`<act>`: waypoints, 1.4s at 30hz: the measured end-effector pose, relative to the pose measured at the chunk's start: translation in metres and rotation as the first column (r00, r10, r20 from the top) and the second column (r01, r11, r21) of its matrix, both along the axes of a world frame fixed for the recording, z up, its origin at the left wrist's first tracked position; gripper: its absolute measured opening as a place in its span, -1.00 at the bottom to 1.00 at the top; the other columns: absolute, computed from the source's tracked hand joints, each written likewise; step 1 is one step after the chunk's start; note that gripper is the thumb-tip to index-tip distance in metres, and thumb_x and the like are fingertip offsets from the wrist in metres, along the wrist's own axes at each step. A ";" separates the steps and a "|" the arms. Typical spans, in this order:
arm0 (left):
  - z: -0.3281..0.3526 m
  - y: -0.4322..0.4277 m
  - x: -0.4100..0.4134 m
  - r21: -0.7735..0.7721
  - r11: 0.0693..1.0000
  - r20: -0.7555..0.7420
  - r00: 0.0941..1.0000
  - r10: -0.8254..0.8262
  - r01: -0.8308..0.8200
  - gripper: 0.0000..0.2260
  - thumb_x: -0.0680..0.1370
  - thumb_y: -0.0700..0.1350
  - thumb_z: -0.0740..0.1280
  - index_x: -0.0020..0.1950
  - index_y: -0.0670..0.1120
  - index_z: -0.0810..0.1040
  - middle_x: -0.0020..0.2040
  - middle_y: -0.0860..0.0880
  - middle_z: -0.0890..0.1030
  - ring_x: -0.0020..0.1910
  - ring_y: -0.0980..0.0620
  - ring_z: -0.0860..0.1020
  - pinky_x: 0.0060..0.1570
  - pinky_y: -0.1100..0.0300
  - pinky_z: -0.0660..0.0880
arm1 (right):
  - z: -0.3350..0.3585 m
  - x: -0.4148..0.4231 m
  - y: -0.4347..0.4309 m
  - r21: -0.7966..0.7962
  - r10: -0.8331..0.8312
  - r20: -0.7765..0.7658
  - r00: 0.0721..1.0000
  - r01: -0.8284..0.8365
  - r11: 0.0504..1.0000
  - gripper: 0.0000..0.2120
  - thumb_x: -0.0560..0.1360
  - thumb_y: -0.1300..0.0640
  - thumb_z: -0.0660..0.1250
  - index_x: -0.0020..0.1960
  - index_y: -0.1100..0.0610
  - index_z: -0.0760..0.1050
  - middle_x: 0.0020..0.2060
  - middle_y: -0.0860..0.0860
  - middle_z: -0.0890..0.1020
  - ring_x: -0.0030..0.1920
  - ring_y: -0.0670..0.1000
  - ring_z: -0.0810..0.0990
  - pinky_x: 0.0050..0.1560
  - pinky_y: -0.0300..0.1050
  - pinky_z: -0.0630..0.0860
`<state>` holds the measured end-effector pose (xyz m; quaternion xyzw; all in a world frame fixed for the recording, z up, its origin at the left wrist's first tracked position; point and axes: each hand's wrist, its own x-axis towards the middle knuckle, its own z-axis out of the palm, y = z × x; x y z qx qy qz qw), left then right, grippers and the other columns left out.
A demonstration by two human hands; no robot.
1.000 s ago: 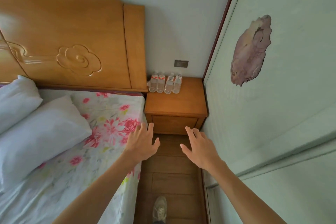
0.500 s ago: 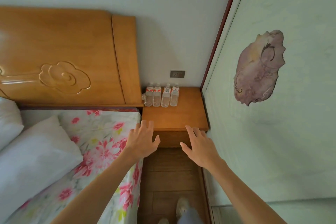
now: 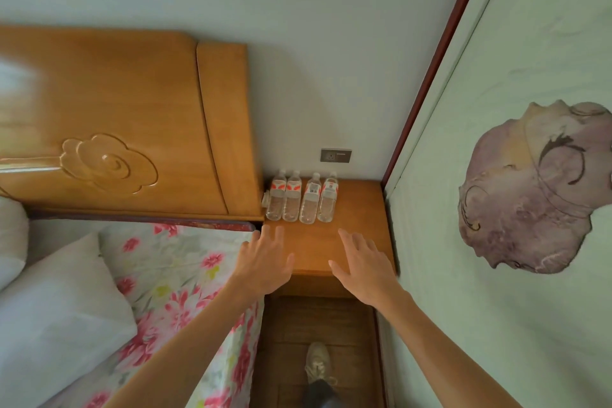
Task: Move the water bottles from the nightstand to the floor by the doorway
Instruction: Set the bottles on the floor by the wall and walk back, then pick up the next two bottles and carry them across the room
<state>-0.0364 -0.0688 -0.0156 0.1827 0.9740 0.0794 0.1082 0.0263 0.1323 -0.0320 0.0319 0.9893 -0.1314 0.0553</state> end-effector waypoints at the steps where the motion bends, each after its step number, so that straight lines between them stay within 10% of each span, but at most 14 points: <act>1: -0.002 0.007 -0.011 -0.002 1.000 0.004 1.000 0.001 -0.001 -0.51 0.58 0.14 0.18 0.43 -0.07 0.22 0.36 -0.10 0.36 0.27 -0.09 0.43 0.19 0.01 0.48 | -0.002 -0.012 0.006 -0.005 0.005 -0.002 1.000 -0.005 1.000 -0.35 0.57 -0.26 0.10 0.54 -0.01 0.01 0.40 -0.01 0.35 0.34 0.04 0.40 0.21 -0.04 0.48; 42: -0.095 0.085 -0.296 0.026 1.000 0.298 0.955 -0.006 -0.002 -0.44 0.55 0.14 0.23 0.47 -0.03 0.16 0.43 -0.14 0.33 0.35 -0.19 0.40 0.22 -0.15 0.44 | -0.111 -0.251 0.067 -0.031 -0.126 0.378 0.917 0.149 0.988 -0.33 0.57 -0.25 0.11 0.55 0.00 -0.02 0.45 0.05 0.29 0.42 0.10 0.34 0.31 0.07 0.43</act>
